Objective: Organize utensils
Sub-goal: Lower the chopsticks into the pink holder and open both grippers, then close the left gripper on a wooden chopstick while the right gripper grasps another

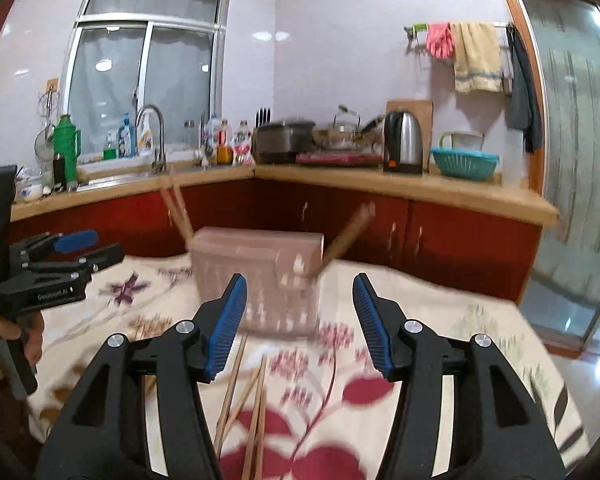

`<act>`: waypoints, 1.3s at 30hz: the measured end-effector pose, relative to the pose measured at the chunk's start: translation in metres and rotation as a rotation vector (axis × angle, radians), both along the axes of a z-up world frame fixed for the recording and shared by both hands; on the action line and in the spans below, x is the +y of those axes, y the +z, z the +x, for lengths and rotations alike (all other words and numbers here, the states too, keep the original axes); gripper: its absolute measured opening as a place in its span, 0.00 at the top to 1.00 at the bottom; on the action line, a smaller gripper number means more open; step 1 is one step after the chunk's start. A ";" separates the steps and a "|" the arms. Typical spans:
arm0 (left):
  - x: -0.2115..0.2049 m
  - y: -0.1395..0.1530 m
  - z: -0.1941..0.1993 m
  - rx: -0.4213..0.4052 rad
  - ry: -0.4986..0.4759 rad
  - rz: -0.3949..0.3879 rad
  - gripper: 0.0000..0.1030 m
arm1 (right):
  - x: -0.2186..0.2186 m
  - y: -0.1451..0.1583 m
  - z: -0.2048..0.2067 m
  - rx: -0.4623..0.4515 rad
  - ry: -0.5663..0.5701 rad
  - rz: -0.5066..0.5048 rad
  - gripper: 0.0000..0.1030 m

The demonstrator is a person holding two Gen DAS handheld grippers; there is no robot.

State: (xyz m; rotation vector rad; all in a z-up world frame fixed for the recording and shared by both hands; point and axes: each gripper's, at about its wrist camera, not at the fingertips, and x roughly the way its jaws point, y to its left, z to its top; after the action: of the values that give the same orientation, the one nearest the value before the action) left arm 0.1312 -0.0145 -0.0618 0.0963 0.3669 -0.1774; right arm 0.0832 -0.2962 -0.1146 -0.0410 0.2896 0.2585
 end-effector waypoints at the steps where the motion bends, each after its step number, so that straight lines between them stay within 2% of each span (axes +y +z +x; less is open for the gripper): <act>1: 0.001 -0.005 -0.006 0.015 0.002 -0.001 0.30 | -0.001 -0.006 -0.005 0.020 0.003 0.004 0.48; 9: -0.005 -0.055 -0.045 0.168 0.025 -0.019 0.31 | -0.006 -0.072 -0.039 0.181 -0.008 0.003 0.53; 16: -0.013 -0.091 -0.069 0.269 0.030 -0.045 0.37 | -0.015 -0.093 -0.059 0.202 -0.012 0.011 0.55; 19: -0.021 -0.108 -0.077 0.307 0.017 -0.037 0.44 | -0.018 -0.096 -0.064 0.198 -0.012 0.016 0.55; 23: -0.027 -0.130 -0.076 0.381 -0.003 -0.021 0.64 | -0.021 -0.095 -0.068 0.192 -0.010 0.023 0.55; 25: -0.028 -0.133 -0.078 0.368 -0.001 0.007 0.65 | -0.021 -0.094 -0.068 0.187 -0.007 0.025 0.55; 27: -0.026 -0.134 -0.077 0.364 0.008 0.007 0.71 | -0.020 -0.093 -0.068 0.185 -0.003 0.027 0.55; 29: -0.021 -0.134 -0.075 0.363 0.022 0.011 0.81 | -0.016 -0.093 -0.067 0.186 0.008 0.028 0.55; 32: -0.014 -0.134 -0.073 0.364 0.029 0.005 0.91 | -0.008 -0.092 -0.065 0.187 0.033 0.026 0.55; 39: -0.007 -0.133 -0.072 0.356 0.037 0.008 0.93 | 0.027 -0.098 -0.057 0.212 0.146 -0.014 0.67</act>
State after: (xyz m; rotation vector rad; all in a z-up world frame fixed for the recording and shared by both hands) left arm 0.0597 -0.0211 -0.1944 0.0651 0.7237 -0.1565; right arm 0.0263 -0.2688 -0.2130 -0.0489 0.5007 0.4073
